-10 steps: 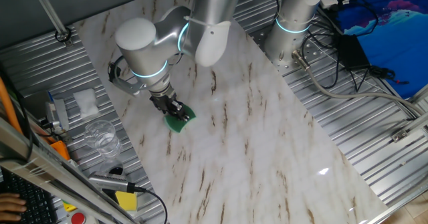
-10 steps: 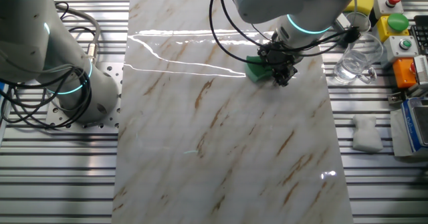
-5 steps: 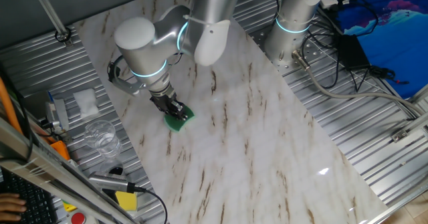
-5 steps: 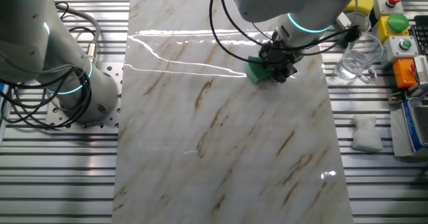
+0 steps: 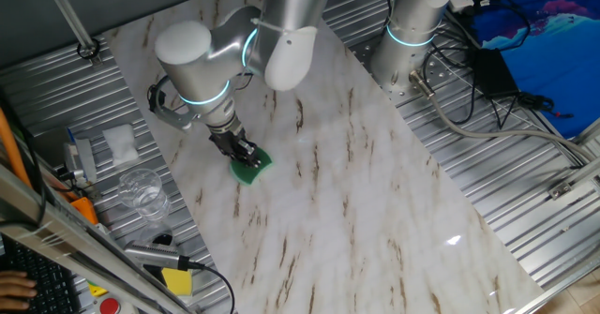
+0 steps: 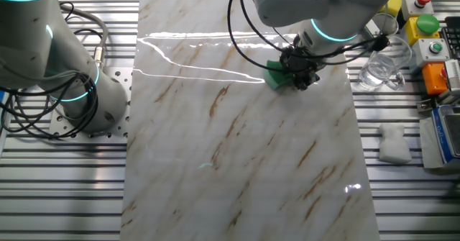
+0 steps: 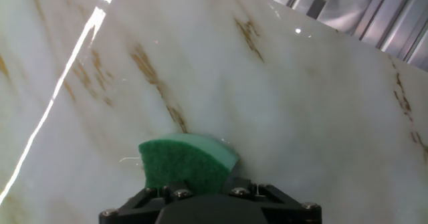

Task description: Clean the tabletop with a sponge

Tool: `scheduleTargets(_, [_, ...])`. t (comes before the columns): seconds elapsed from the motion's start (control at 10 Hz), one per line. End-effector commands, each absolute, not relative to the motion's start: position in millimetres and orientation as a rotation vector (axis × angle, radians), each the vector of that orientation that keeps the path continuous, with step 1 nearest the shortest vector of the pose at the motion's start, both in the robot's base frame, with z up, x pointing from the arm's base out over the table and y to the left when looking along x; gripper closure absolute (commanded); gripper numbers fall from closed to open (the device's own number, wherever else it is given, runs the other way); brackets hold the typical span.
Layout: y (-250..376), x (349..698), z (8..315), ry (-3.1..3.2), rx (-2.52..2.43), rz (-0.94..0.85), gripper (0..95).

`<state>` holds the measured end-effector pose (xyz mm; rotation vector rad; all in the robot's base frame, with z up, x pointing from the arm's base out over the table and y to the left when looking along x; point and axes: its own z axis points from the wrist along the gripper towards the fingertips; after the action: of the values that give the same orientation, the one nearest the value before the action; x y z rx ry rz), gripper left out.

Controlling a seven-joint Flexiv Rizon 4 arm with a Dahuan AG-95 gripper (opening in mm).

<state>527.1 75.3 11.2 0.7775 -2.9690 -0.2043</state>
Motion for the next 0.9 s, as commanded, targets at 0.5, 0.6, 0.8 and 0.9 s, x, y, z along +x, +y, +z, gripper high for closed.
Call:
scheduleTargets(0.5, [75.8,527.0,3.8,-3.003,0.816,-0.242,57.0])
scheduleTargets(0.6, [75.8,527.0,3.8,-3.006,0.81,-0.242,57.0])
scheduleTargets(0.8, [75.8,527.0,3.8,-3.019,0.77,-0.247,57.0])
scheduleTargets(0.9, [75.8,527.0,3.8,-3.018,0.769,-0.245,57.0])
